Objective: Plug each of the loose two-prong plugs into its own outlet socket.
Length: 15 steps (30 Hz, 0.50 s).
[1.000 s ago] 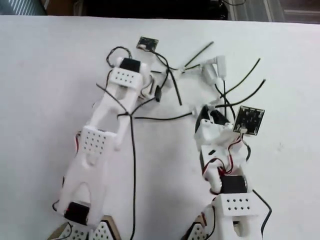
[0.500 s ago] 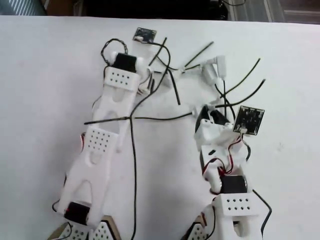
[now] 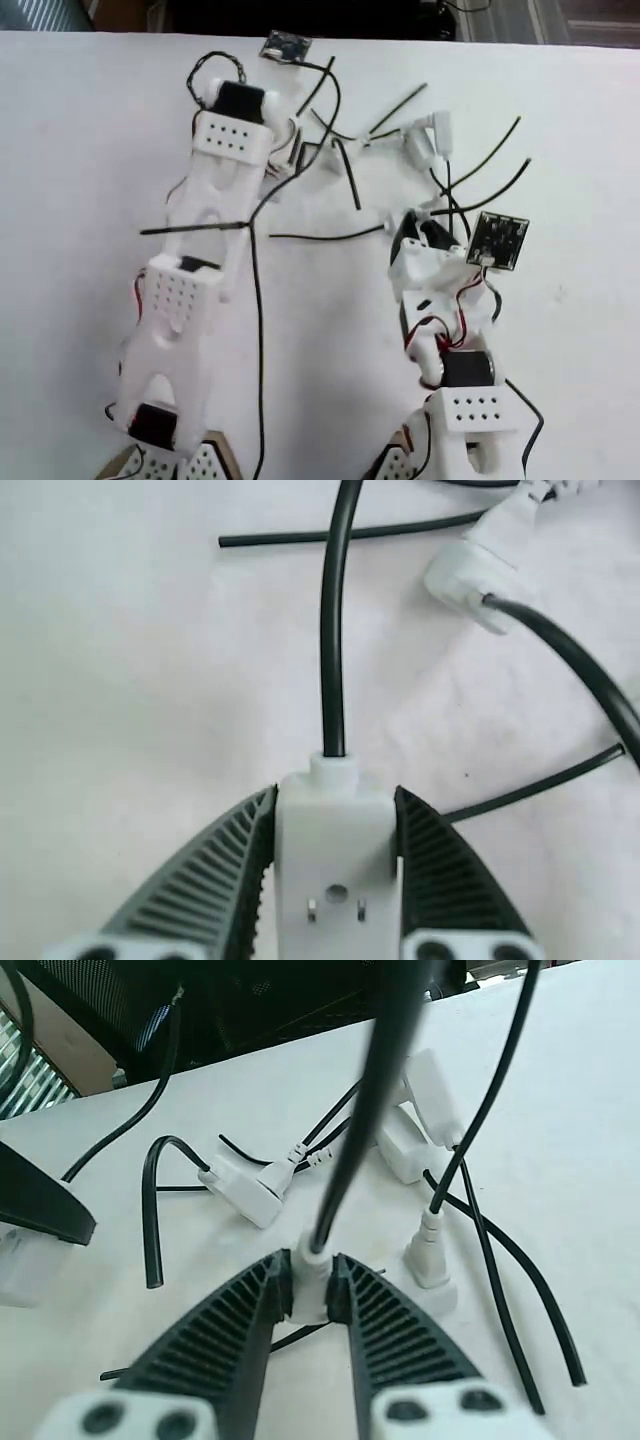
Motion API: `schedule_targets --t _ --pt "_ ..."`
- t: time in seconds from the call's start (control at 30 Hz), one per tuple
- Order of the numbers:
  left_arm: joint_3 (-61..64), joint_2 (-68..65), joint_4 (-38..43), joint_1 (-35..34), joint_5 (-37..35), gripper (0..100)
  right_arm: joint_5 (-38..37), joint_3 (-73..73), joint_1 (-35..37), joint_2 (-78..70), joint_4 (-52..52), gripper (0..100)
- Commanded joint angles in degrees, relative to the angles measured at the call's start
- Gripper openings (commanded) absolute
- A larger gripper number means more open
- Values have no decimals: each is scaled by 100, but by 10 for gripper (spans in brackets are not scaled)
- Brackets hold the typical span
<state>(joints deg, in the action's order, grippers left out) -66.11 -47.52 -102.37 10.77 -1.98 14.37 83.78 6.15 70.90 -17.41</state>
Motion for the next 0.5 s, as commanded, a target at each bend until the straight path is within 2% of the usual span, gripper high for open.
schedule_targets --t 0.0,0.27,0.37,0.47 --pt "1275 1692 -26 -40 211 24 -9 -35 22 66 119 18" --pt "4264 4013 202 -57 308 24 -9 -35 22 66 119 18" --pt "5670 4690 765 -66 615 24 -9 -35 22 66 119 18" --pt "7244 5332 1670 -31 835 24 -9 -26 22 66 119 18"
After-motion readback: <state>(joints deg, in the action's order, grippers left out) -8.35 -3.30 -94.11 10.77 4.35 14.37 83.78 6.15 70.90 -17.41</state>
